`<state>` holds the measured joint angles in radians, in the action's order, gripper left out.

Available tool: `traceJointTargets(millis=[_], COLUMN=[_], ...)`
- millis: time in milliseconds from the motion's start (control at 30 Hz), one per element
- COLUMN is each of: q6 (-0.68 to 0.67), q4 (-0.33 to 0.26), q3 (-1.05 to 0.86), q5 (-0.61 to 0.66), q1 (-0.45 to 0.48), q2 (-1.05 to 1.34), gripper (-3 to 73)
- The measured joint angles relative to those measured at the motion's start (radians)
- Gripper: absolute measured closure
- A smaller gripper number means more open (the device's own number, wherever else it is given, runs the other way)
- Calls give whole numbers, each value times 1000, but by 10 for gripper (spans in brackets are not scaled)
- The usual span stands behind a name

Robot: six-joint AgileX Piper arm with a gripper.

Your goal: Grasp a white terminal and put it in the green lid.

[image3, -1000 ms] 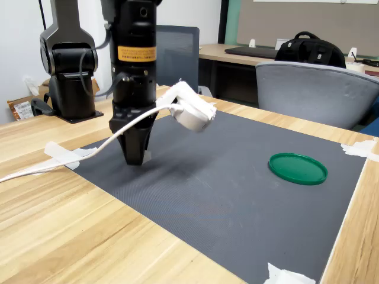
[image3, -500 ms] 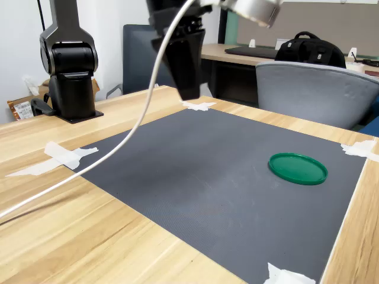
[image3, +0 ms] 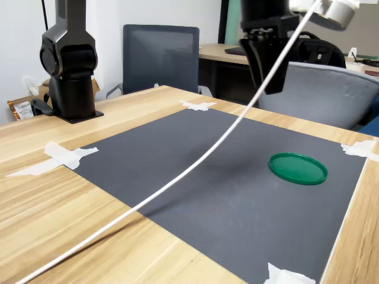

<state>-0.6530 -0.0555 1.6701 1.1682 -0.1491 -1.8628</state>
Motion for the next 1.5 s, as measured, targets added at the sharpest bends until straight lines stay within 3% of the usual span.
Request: traceJointTargets(millis=[167,400,967,1267,1500], q6=[14,32,34,42,61], q4=[43,79,79,71,55], q3=[56,100,109,109,109], q5=[-35,-97,-96,-91,-91], q1=[-57,-62,-62,-62,-62], q2=[-114,-227,-297,-297,-244], gripper=[367,367,367,221,209])
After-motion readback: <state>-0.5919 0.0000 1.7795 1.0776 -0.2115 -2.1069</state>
